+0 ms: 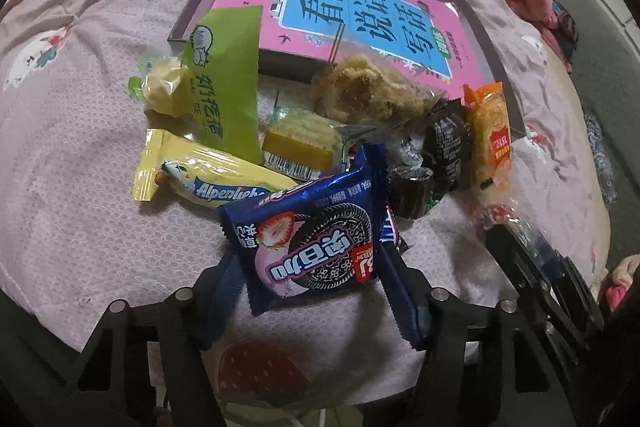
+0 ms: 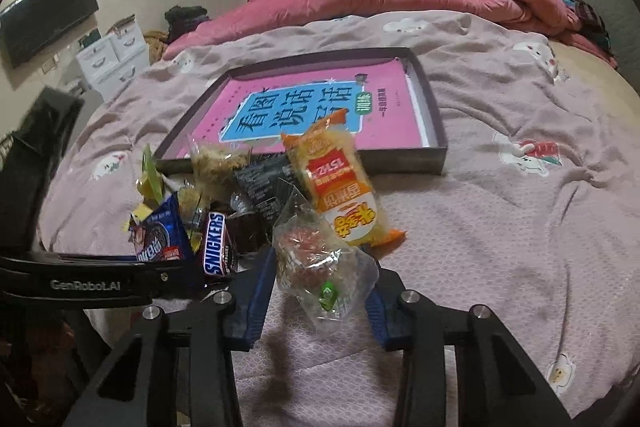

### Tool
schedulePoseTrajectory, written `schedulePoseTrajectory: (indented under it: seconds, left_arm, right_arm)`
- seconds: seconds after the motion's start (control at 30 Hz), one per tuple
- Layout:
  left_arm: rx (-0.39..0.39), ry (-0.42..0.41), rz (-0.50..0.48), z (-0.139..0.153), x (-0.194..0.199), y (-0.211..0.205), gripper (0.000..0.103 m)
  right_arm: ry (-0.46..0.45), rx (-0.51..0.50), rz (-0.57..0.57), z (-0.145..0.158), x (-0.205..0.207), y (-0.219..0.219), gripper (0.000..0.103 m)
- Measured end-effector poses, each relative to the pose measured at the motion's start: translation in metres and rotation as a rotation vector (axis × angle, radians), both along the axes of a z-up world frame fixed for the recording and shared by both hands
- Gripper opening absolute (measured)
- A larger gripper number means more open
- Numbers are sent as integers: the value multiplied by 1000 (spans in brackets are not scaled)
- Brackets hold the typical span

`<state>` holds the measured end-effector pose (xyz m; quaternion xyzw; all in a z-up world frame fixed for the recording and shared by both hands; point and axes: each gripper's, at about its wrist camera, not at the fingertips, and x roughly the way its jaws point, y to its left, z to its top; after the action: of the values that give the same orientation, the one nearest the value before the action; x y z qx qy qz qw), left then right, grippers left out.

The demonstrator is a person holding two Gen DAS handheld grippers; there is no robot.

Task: Organize snacks
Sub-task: 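Grasp the blue cookie pack with the left gripper while the right grasps the clear candy bag, then carry the cookie pack and candy bag over the tray with both grippers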

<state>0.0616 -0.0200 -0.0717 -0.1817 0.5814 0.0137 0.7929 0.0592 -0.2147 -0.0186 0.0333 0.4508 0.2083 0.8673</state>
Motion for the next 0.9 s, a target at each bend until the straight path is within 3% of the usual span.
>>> schedulePoseTrajectory:
  seconds: [0.17,0.47,0.9]
  left_arm:
    - [-7,-10,2,1,0,4,57]
    - [-13,-68,-19,21,-15,14,57]
    - [81,-233,-18,71,-21,25,57]
  right_arm:
    - [-2,43,-31,4,0,-11,41]
    - [-49,83,-32,17,-3,-15,41]
    - [-157,101,-67,44,6,-19,41]
